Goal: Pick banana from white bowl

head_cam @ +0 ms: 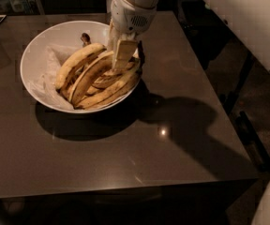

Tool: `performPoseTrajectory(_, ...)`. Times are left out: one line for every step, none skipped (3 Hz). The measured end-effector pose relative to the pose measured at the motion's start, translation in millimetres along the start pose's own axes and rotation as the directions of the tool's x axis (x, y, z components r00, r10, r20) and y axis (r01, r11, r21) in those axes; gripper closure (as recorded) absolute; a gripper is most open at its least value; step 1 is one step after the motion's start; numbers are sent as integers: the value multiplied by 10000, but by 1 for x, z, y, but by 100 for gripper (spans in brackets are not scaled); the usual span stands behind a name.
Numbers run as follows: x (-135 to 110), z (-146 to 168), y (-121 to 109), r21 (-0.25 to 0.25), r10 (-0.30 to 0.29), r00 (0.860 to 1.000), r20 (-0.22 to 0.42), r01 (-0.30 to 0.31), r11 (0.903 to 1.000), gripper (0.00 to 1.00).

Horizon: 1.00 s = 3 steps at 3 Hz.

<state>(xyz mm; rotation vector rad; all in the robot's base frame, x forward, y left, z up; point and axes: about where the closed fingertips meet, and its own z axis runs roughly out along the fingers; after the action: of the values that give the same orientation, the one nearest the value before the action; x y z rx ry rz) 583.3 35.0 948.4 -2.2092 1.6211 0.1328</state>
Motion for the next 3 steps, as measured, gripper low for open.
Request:
performPoseTrajectory(0,-7,-3,60,-117,9995,296,115,9999,100)
performPoseTrajectory(-5,-20,-3,173,-410,9962,771,398,9991,100)
performPoseTrajectory(-14,-36,1,327,-741,9907,1144,708,9970,100)
